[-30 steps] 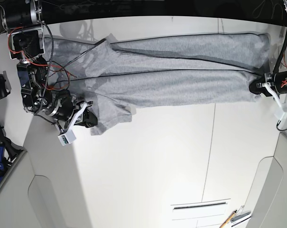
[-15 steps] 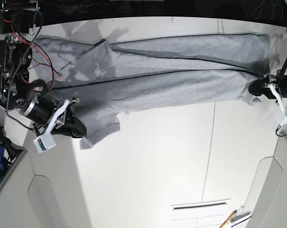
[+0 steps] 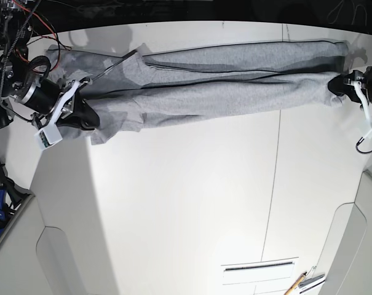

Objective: Fold the T-shirt properly
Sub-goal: 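Lower the folded strip and adjust grips on its ends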

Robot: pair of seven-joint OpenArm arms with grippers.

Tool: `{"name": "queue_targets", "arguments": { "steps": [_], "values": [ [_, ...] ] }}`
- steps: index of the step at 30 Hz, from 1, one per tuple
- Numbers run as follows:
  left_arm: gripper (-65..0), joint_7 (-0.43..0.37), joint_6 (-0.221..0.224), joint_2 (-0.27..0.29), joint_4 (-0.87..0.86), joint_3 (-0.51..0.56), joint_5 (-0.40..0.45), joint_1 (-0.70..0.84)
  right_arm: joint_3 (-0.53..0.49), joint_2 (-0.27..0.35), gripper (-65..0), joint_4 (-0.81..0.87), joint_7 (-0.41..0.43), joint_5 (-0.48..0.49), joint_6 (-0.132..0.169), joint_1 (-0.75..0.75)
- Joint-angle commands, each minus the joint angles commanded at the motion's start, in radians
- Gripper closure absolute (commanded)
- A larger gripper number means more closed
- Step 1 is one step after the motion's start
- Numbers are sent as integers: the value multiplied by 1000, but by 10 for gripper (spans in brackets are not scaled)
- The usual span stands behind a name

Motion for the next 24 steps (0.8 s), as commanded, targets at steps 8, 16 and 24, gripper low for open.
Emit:
{"name": "queue_targets", "arguments": {
  "steps": [8,16,24],
  "values": [
    [0,7,0,-1,0,0,0,3,0,0,0,0,0,-1,0,-104],
    [-212,7,0,-2,0,0,-51,3,0,0,-207,-12,0,-12,-4,-118],
    [-310,7,0,-18,0,-136,-102,2,97,-5,-278,0,-1,66,-4,-116]
  ]
}}
